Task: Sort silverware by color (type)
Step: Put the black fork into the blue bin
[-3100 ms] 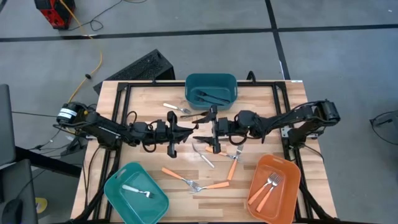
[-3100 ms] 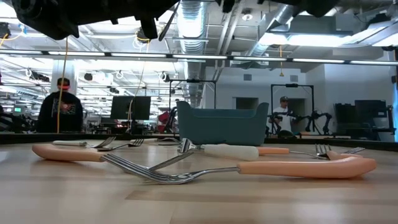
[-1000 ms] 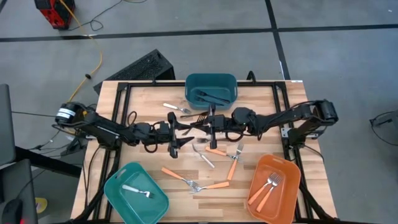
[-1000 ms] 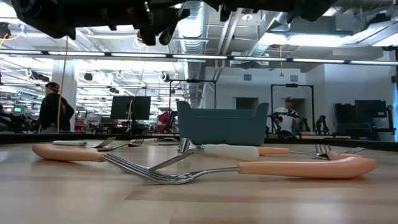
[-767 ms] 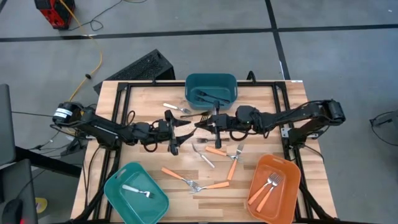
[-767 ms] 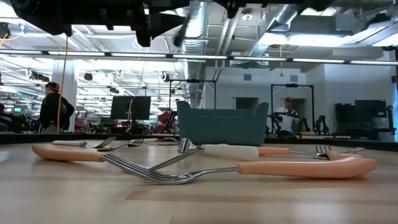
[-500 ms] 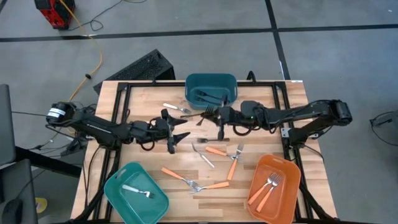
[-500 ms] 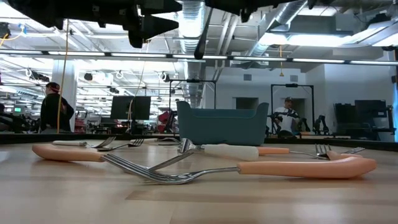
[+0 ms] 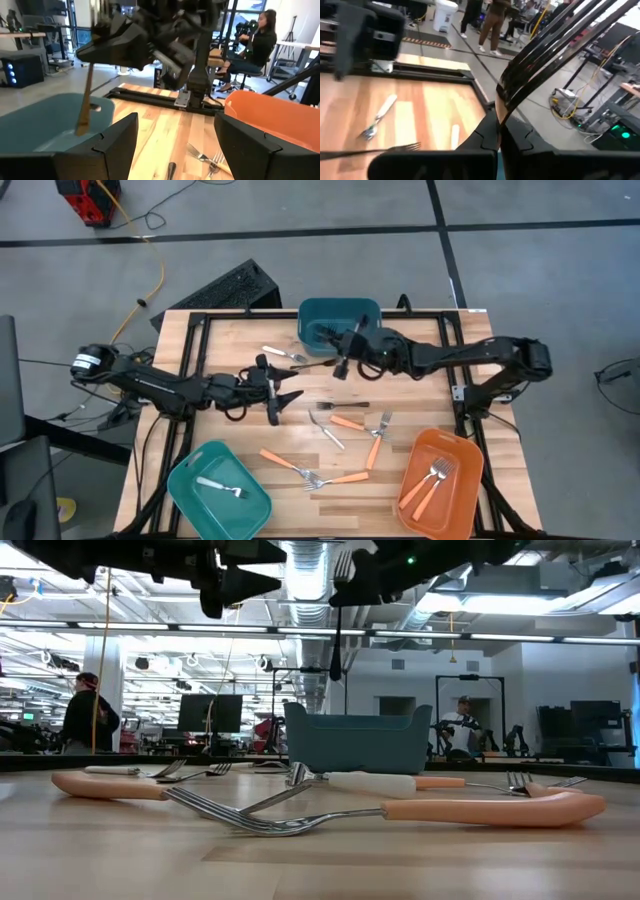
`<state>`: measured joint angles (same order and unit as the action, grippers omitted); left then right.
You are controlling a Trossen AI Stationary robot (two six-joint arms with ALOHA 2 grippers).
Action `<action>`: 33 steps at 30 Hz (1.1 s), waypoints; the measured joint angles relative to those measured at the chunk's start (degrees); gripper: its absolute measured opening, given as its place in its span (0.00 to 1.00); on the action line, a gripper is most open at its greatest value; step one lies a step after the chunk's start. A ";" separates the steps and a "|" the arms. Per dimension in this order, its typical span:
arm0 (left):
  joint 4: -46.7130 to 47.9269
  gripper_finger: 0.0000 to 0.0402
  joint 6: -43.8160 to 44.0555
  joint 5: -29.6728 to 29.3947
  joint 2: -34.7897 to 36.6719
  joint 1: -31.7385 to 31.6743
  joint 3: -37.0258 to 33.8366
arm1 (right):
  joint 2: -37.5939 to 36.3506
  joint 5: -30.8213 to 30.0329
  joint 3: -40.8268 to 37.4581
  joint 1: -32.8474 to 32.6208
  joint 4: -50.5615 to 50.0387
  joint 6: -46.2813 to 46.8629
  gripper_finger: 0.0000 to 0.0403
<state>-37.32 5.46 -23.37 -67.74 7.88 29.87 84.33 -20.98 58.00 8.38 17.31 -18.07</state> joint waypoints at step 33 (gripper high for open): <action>17.40 0.62 -4.79 -2.93 19.90 -0.09 0.02 | 12.39 -0.11 6.02 10.95 -4.35 1.79 0.06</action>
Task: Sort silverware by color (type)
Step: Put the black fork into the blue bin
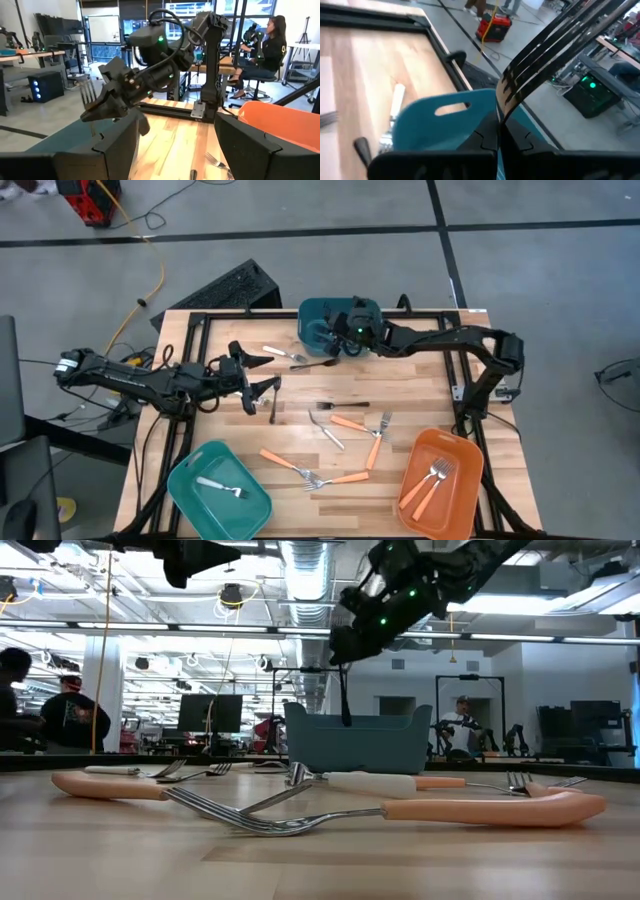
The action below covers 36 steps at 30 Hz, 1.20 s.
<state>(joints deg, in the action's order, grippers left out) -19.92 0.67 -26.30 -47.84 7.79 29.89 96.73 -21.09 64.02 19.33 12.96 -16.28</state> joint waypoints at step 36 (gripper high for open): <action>1.67 0.62 1.95 -0.04 -0.02 -0.02 -0.02 | 13.95 -15.15 17.82 -2.51 -26.34 -8.00 0.06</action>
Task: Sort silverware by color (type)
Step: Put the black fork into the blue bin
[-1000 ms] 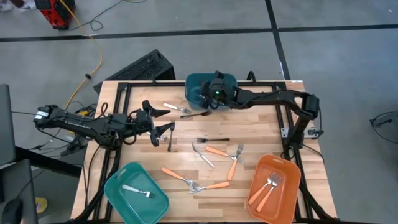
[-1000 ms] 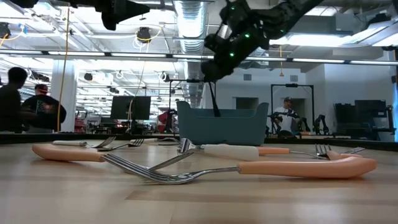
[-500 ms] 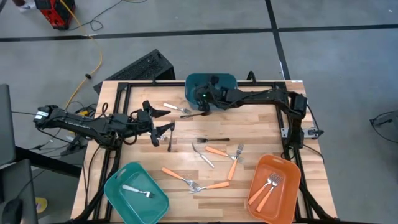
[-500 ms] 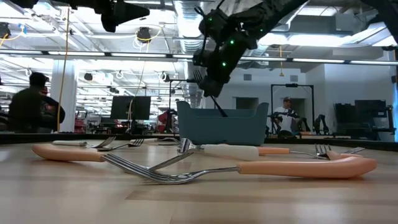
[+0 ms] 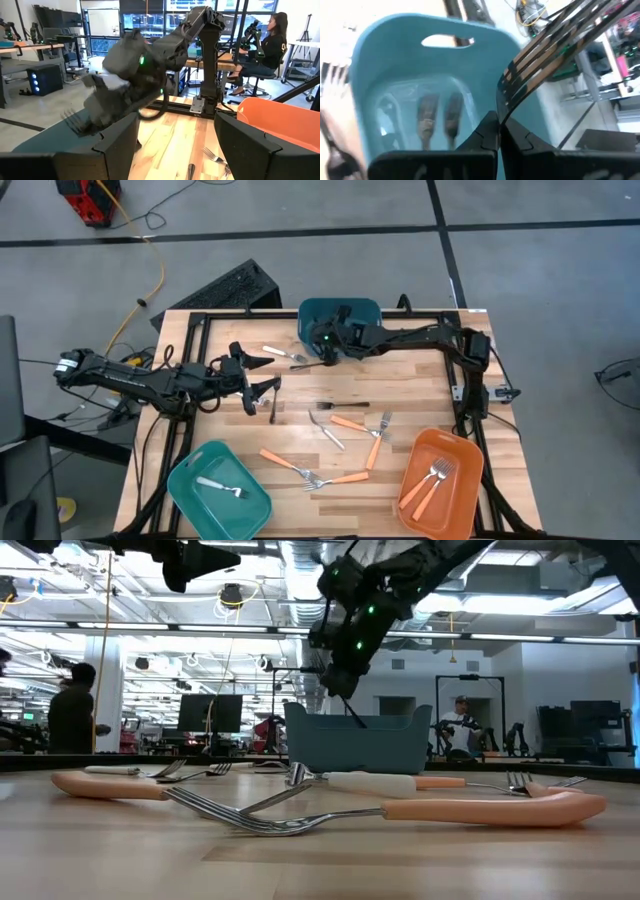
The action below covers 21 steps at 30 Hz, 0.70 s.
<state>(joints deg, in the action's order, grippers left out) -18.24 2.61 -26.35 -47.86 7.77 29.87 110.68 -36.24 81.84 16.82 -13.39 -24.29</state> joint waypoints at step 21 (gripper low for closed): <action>2.63 0.62 1.05 0.11 -0.01 0.00 -0.02 | 3.97 1.27 -0.70 2.84 -2.52 3.18 0.06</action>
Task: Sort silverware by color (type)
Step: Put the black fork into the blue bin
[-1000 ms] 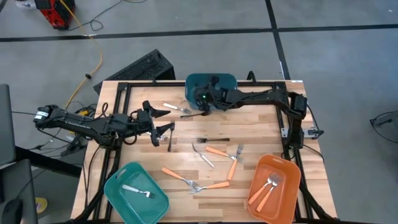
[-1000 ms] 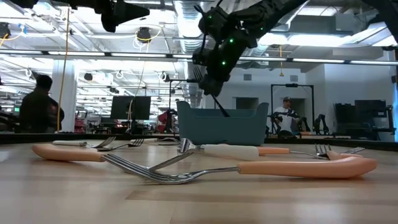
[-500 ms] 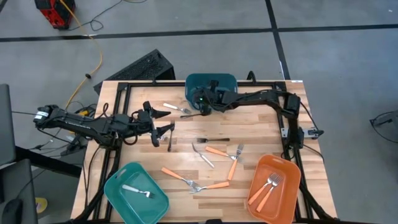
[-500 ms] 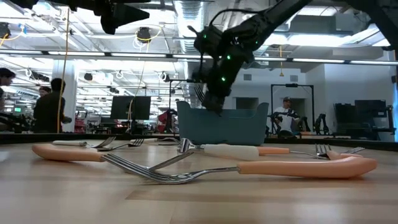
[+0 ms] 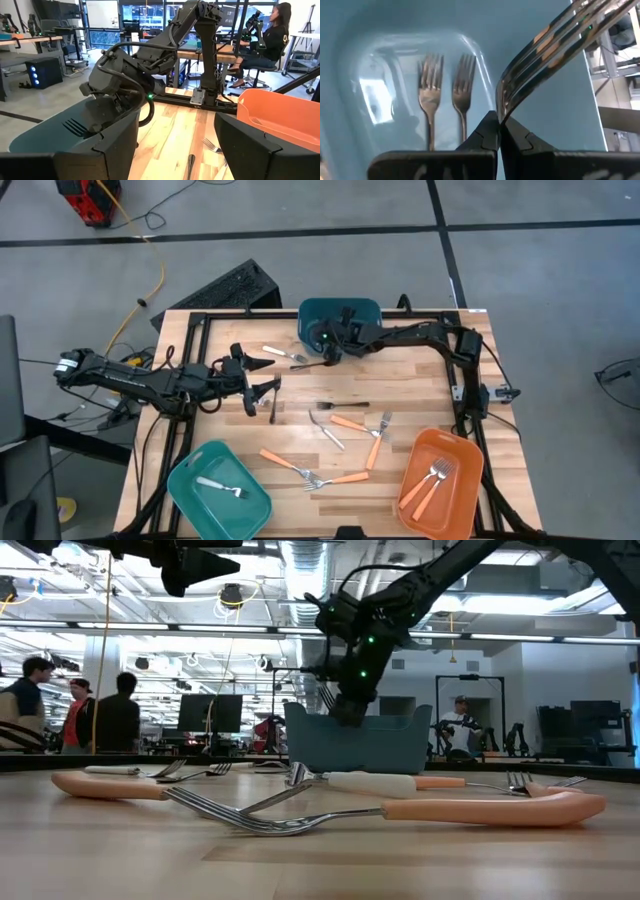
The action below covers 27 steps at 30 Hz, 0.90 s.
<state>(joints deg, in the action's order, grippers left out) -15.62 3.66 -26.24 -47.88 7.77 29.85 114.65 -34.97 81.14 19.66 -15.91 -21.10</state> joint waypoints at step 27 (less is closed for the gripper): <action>0.85 0.62 0.68 -0.07 0.00 0.00 0.00 | 0.00 10.25 -0.07 2.35 -0.54 6.32 0.14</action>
<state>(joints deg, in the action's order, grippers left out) -14.76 4.34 -26.30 -47.88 7.77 29.85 114.65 -24.72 81.08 22.01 -16.45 -14.78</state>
